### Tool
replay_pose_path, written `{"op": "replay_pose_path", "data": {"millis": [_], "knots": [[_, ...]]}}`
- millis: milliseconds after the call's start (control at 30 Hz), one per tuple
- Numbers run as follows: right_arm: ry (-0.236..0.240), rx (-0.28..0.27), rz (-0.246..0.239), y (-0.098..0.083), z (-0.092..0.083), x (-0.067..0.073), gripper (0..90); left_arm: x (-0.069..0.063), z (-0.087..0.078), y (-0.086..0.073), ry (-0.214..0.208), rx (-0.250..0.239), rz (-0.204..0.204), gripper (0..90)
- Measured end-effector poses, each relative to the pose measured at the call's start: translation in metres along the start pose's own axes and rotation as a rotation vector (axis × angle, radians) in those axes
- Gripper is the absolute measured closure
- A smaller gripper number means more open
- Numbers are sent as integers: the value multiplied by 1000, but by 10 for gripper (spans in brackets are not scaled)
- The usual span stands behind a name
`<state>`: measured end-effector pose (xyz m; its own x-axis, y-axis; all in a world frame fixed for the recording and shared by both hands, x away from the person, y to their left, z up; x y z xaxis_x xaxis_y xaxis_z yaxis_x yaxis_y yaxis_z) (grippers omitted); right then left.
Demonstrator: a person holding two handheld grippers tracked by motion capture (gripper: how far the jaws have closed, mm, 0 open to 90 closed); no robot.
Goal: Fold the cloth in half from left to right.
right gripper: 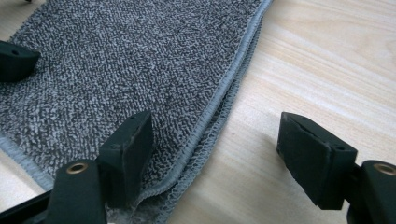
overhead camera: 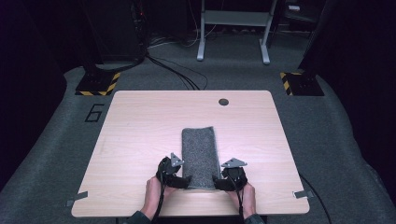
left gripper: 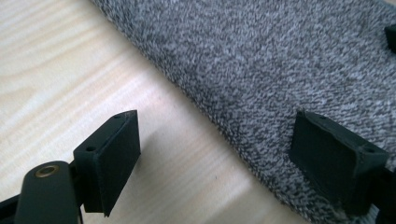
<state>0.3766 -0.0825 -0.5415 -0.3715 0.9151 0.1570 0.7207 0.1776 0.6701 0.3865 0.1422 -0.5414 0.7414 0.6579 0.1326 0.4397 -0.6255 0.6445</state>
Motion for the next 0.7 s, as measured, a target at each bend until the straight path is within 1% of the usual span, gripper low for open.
{"op": "replay_pose_path", "data": {"millis": [33,67,100,133,167,233,267,300,367,400,433,467,500,533,567,600,633,667,700], "knots": [[4,1,-3,-1,0,0,267,-1,-1,-1,6,-5,-3,156],[6,4,4,-2,-1,2,267,-1,-2,-2,1,-2,0,156],[10,0,-8,-4,-2,3,267,-3,-4,-4,6,3,8,156],[10,0,-8,-4,-2,3,267,-3,-4,-4,6,3,8,156],[7,1,-18,-6,-4,4,267,-6,-6,-6,3,3,12,156],[14,3,-22,-8,-5,5,268,-7,-7,-7,8,-2,15,156],[17,6,-21,-11,-8,7,267,-9,-9,-9,7,-2,16,156],[17,9,-10,-14,-10,8,267,-13,-11,-11,0,-10,13,156],[20,9,-17,-16,-12,9,268,-14,-12,-12,-8,-9,14,156],[33,15,-25,-17,-15,9,267,-14,-15,-12,-12,-20,-6,152],[42,-1,-26,-16,-15,7,266,-12,-17,-11,-9,-26,-10,151],[42,-1,-26,-16,-15,7,266,-12,-17,-11,-9,-26,-10,149],[45,-7,-1,-12,-18,3,264,-2,-21,-7,-2,-42,-26,150],[48,-13,6,-8,-19,0,264,3,-23,-4,8,-56,-39,150],[44,-19,9,-3,-20,-3,265,9,-24,-1,15,-58,-42,150],[44,-19,9,-3,-20,-3,265,9,-24,-1,15,-58,-42,151],[43,-28,-1,3,-20,-6,265,16,-24,2,23,-57,-47,151],[40,-39,5,14,-20,-12,265,29,-22,8,37,-58,-60,152],[40,-41,9,20,-19,-15,266,29,-22,8,37,-58,-60,152]]}}
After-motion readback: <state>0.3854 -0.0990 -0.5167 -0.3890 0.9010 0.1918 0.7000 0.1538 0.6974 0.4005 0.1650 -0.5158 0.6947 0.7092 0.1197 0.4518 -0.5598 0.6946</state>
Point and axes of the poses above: each handheld gripper's, and its own axes: z roughly forward along the jaws, y roughly out of its top, x roughly to its left, the point moved 3 cm from there along z, roughly forward along the jaws, and after that the axes turned 12 degrees about z, right-handed, at the moved point
